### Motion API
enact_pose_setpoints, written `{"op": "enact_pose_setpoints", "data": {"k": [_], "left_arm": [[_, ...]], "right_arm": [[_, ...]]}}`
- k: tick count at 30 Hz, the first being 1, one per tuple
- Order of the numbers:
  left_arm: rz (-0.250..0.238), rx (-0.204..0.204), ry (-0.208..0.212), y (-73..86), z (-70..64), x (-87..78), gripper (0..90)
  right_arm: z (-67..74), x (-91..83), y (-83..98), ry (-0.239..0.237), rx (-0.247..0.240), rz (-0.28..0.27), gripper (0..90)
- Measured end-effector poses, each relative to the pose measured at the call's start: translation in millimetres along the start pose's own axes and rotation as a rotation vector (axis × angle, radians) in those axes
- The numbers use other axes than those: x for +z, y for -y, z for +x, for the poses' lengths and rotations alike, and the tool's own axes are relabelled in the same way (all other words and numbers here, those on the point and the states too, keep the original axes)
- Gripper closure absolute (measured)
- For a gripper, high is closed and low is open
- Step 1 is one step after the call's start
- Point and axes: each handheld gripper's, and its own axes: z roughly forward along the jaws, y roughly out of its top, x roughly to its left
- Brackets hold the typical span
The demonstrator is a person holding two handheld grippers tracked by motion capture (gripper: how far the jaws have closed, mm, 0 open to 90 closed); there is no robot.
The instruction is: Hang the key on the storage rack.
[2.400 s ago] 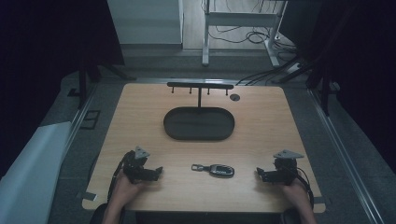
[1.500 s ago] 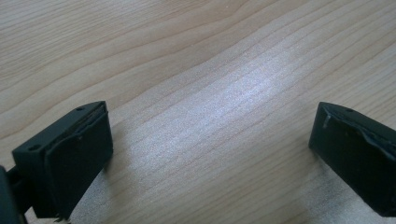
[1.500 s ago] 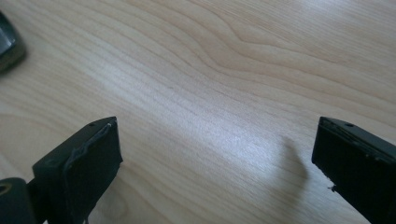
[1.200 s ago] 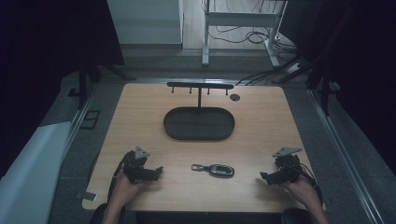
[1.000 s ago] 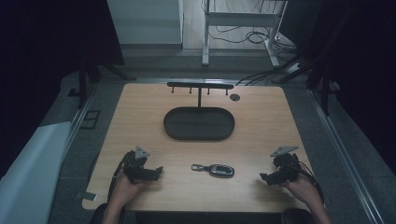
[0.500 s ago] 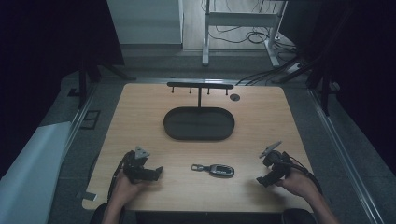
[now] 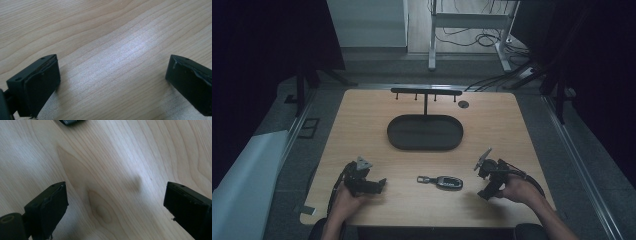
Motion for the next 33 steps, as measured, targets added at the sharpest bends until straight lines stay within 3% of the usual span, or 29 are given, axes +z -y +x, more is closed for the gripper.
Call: {"op": "enact_pose_setpoints", "data": {"k": [8,12,23,33], "left_arm": [[0.000,0.000,-0.001,0.0,0.0,0.0,0.0],[0.000,0.000,-0.001,0.0,0.0,0.0,0.0],[0.000,0.000,-0.001,0.0,0.0,0.0,0.0],[0.000,-0.001,-0.001,0.0,-0.1,0.0,0.0]], "right_arm": [[4.6,2.0,-26.0,-0.024,-0.048,0.027,7.0],[6.6,3.4,-34.9,-0.039,-0.036,0.030,10.3],[22.5,12.7,-66.5,-0.077,-0.104,0.057,13.8],[38.0,21.7,-96.4,-0.058,-0.244,0.113,20.2]]}}
